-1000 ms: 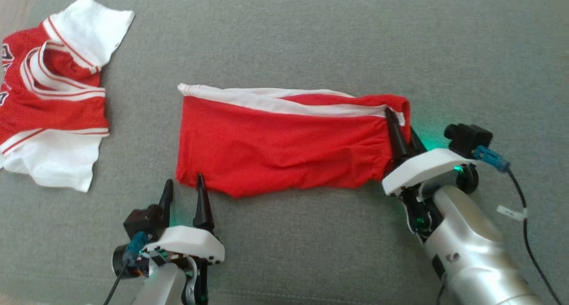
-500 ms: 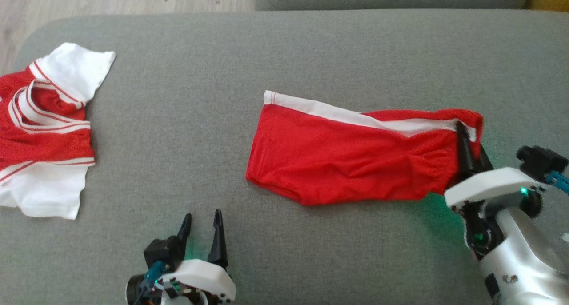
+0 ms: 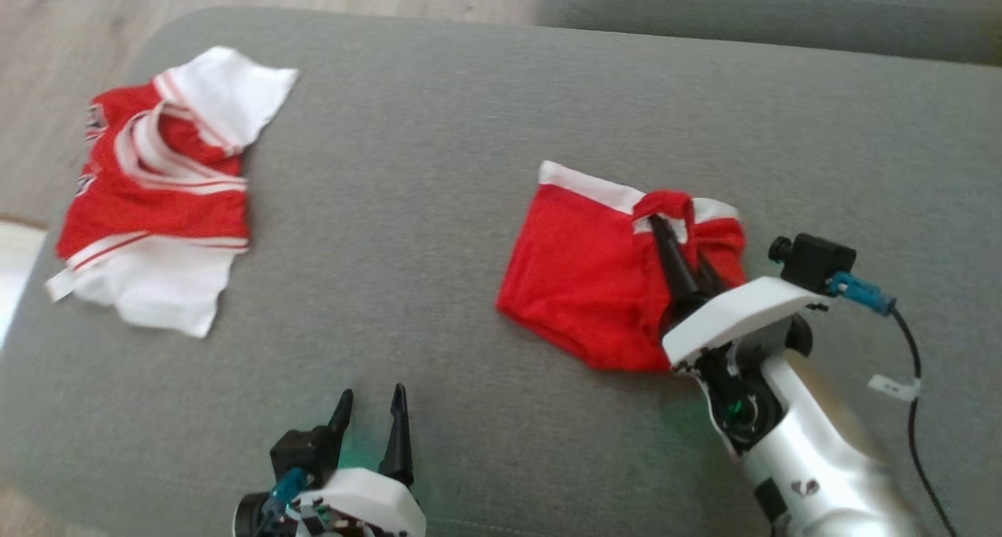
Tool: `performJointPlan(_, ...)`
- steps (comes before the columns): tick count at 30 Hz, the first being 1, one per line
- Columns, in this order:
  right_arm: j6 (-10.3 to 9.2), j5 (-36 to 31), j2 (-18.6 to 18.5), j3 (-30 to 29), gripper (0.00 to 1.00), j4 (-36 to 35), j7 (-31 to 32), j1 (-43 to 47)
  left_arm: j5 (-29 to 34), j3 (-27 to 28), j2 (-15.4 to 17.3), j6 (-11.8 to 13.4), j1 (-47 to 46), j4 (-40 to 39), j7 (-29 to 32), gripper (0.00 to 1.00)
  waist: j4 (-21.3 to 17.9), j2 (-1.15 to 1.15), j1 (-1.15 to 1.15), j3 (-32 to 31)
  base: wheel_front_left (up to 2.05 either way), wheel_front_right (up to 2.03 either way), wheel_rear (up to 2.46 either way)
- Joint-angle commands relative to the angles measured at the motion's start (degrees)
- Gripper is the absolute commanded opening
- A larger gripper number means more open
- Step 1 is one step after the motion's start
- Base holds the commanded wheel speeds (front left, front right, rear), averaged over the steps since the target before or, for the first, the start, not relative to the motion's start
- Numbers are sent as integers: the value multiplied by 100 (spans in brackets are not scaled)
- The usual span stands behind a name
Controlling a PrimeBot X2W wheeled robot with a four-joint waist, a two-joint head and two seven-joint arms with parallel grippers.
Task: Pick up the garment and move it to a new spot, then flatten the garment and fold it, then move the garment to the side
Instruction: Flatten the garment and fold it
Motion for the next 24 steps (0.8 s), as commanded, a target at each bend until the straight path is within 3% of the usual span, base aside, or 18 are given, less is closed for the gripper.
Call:
performJointPlan(1, 22, -58, 87, 30, 0, -26, -112, -377, 28, 100, 66, 8, -36, -113, -29, 100, 299, 0, 0, 7, 0, 0, 0)
performJointPlan(7, 22, 171, 121, 270, 0, 712, -493, -851, 167, 53, 66, -52, -100, 31, -29, 100, 768, 0, 0, 83, 0, 0, 0)
performJointPlan(8, 22, 258, 121, 346, 40, 821, -563, -919, 176, 65, 66, -57, -103, 47, -29, 100, 823, 0, 0, 84, 0, 0, 0)
performJointPlan(9, 22, 346, 121, 442, 100, 919, -625, -988, 189, 78, 66, -63, -98, 62, -29, 100, 858, 0, 0, 82, 0, 0, 0)
performJointPlan(16, 22, 250, 123, 703, 100, 1380, -1018, -1274, 274, 249, 66, -29, -93, -16, -29, 100, 740, 0, 0, 47, 0, 0, 0)
performJointPlan(24, 22, -1478, 99, -824, 100, 804, -1039, -695, 639, 639, 66, -10, -138, -464, -29, 100, 154, 0, 0, -44, 0, 0, 0)
